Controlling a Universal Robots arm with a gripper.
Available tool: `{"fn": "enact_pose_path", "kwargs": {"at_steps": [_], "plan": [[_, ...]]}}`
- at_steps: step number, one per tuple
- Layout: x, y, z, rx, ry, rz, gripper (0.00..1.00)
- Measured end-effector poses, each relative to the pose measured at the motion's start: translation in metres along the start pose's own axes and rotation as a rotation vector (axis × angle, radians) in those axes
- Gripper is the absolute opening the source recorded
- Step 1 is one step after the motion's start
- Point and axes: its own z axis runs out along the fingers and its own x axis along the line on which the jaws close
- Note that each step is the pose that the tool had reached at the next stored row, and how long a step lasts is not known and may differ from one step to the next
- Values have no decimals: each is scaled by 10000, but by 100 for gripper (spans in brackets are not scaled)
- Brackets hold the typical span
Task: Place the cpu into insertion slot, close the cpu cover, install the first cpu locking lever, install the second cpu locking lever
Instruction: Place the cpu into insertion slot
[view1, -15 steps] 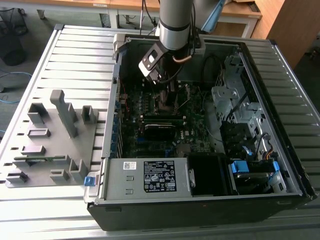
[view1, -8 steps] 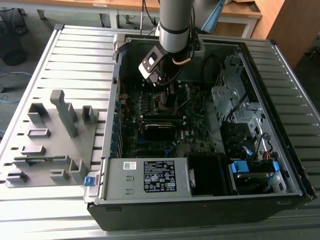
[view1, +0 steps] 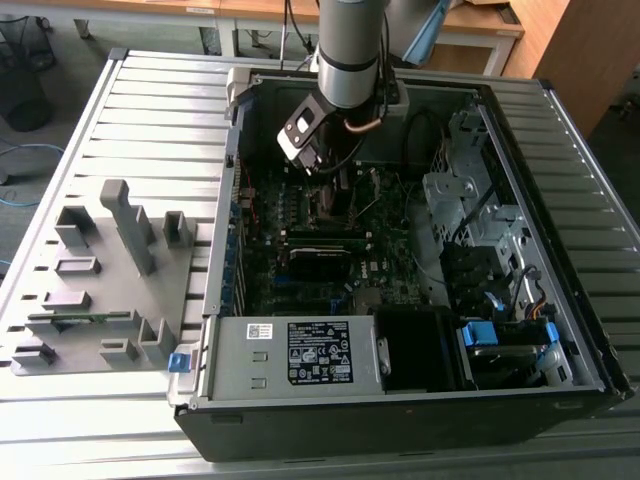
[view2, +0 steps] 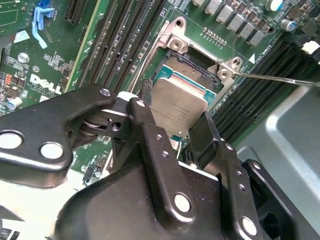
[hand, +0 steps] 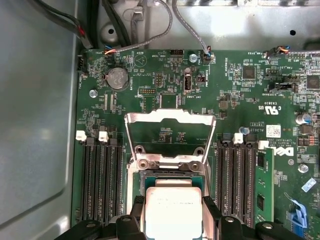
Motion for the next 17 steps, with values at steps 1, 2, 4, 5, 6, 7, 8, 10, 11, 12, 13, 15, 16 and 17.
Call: {"fn": "enact_pose_path", "kwargs": {"at_steps": [1,2,4,5,6,7,8,10,11,12,13,15,16,17], "plan": [[0,-1,10,1,-6,1,54],[-1,-1,19,1,-13,0,54],[-2,-2,38,0,-24,-1,54],[-2,-3,45,1,-31,-1,54],[-2,-3,50,1,-38,-2,54],[-2,-3,51,2,-42,-2,54],[-3,-4,51,3,-45,-2,54],[-2,-8,56,0,-41,0,54],[-2,-17,58,0,-41,0,54],[0,-26,60,0,-41,-1,54],[3,-34,63,0,-41,-1,54],[8,-40,67,0,-42,-1,54],[8,-41,72,0,-40,-2,54],[8,-43,78,0,-41,-2,54]]}}
